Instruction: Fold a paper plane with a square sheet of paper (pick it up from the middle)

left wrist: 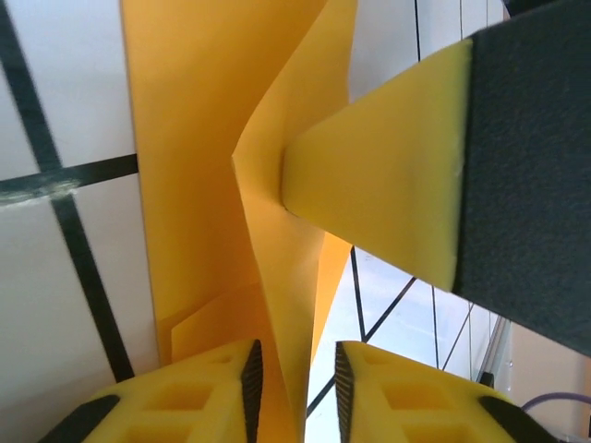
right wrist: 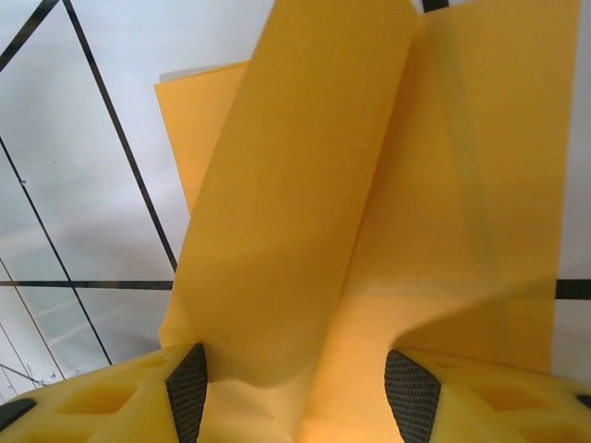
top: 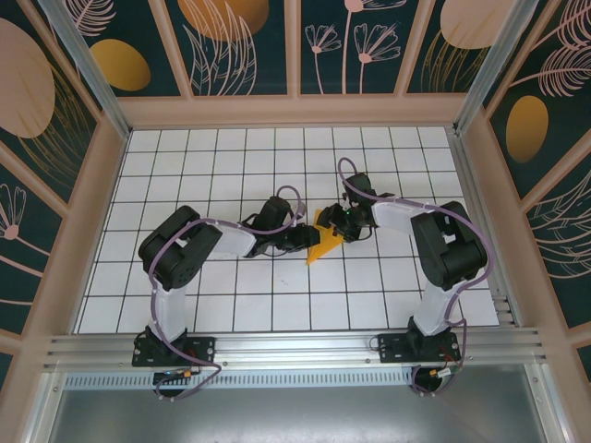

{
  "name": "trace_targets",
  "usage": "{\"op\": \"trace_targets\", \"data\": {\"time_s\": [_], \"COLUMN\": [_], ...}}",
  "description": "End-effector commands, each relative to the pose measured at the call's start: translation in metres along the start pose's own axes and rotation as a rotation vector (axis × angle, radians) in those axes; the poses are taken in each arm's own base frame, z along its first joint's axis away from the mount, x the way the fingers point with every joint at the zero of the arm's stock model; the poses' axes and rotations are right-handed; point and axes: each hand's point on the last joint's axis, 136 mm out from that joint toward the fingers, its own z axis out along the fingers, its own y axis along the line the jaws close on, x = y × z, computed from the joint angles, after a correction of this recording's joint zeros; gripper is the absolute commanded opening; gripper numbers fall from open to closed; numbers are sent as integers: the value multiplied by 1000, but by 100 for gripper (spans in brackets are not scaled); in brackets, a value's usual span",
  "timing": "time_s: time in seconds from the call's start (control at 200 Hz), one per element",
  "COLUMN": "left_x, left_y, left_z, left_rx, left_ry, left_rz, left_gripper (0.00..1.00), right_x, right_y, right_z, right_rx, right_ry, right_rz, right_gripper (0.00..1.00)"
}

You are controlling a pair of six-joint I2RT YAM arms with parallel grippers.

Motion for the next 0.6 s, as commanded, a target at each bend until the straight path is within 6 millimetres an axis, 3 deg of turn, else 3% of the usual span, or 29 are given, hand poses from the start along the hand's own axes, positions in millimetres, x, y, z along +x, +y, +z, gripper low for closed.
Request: {"op": "trace_targets", "data": {"time_s": [0.0, 0.15, 0.415, 0.595], "left_x": [-8, -11, -19, -12], "left_y": [-8, -9, -19, -30], "left_z": [-14, -22, -32, -26], "left_rx": [-5, -26, -26, 15], "left_ry": [-38, -65, -111, -77], "left_rz": [18, 24, 47, 70], "left_gripper": [34, 35, 26, 24], "right_x": [23, 23, 25, 26], "right_y": [-86, -88, -91, -93], "right_z": [28, 29, 30, 31], "right_rx": [304, 314, 326, 332], "right_ry": [45, 45, 48, 50], "right_rz": [75, 81, 94, 106], "right_gripper": [60, 60, 60, 60]}}
